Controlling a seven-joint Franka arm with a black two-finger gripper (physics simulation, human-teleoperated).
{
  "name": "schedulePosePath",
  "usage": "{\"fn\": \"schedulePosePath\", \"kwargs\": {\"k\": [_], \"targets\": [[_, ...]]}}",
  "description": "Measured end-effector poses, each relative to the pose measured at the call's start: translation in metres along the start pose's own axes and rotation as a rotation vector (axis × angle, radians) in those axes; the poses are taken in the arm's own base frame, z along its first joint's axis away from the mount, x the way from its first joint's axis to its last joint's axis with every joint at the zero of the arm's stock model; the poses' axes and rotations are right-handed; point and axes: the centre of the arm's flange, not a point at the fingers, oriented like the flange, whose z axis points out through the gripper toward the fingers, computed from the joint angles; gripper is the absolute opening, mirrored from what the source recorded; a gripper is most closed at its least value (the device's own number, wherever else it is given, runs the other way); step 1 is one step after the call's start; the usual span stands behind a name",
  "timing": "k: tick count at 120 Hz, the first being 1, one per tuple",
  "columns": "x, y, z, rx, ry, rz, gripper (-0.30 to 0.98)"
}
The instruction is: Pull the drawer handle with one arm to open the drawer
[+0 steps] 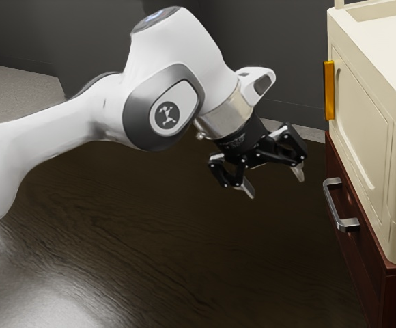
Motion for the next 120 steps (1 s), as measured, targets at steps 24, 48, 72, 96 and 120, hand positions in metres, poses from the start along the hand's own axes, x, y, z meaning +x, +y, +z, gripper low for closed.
{"fn": "schedulePosePath", "kwargs": {"k": [24,48,72,96,120], "targets": [[0.007,0.003,0.013,-0.040,0.003,-0.045,0.62],[0.004,0.017,0.029,-0.060,-0.002,-0.049,0.56],[0.008,0.023,0.041,-0.061,-0.001,-0.054,0.50],[0.005,0.030,0.053,-0.057,-0.011,-0.038,0.47],[0.004,0.036,0.059,-0.057,-0.014,-0.026,0.47]]}}
